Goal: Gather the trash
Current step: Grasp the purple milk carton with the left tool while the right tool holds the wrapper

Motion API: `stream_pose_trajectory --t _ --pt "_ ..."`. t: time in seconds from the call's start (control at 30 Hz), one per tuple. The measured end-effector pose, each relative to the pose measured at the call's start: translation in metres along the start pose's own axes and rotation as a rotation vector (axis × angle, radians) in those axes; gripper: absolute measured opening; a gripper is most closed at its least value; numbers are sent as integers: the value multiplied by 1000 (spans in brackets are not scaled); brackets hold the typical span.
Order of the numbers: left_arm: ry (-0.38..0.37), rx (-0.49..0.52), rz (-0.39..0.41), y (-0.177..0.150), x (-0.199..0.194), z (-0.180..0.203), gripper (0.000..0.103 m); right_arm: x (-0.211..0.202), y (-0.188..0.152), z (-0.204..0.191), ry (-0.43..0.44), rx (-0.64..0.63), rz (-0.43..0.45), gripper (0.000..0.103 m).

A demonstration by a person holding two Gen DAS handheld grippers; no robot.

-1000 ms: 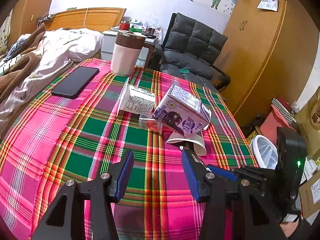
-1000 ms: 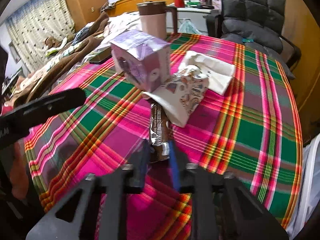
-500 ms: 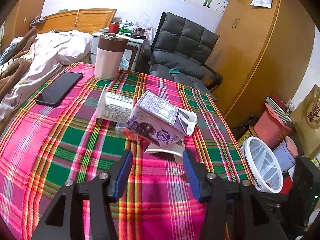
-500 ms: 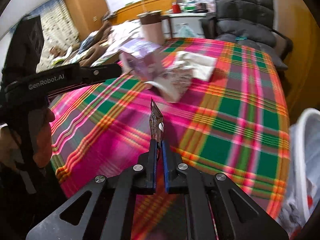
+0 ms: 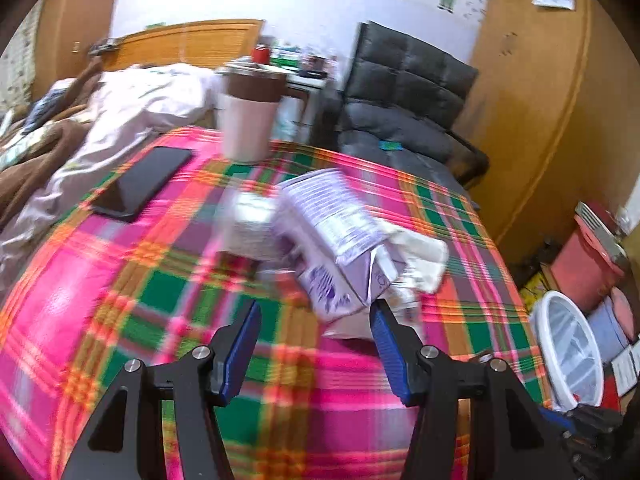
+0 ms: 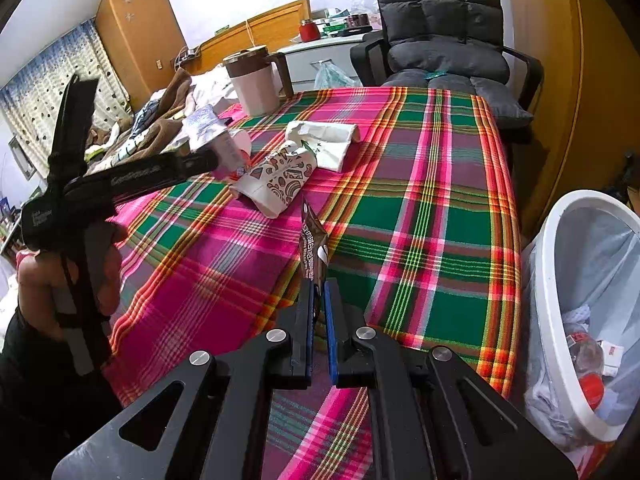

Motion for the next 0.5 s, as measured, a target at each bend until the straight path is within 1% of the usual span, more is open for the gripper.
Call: stream_pose_trajectory --t 0.13,0.2,0.23,0.33,0.43,0.5 --pt "20 -75 17 -6 -14 -31 56 -1 0 0 9 0 5 8" --pt "-5 -68 22 -7 -17 -32 59 1 0 0 11 4 2 8" --pt "-13 -59 22 -7 -17 -31 62 2 0 0 11 6 0 8" --pt "-42 -35 1 -6 -8 -24 63 1 -1 -1 7 4 -1 8" --pt "-26 -38 6 -4 -5 -25 63 -2 -2 0 0 4 2 8" --pt "-8 -52 13 -2 -6 -33 63 -2 -2 3 -3 8 1 8"
Point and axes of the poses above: each gripper's, at about its wrist camera, not at the fingertips, and x roughly the way its jaws point, z to its right, y to its top, the point moved 7 cm from there along x, roughly the way its jaws point, and after that the axes turned 15 degrees about -z, right-handed, at the moved point
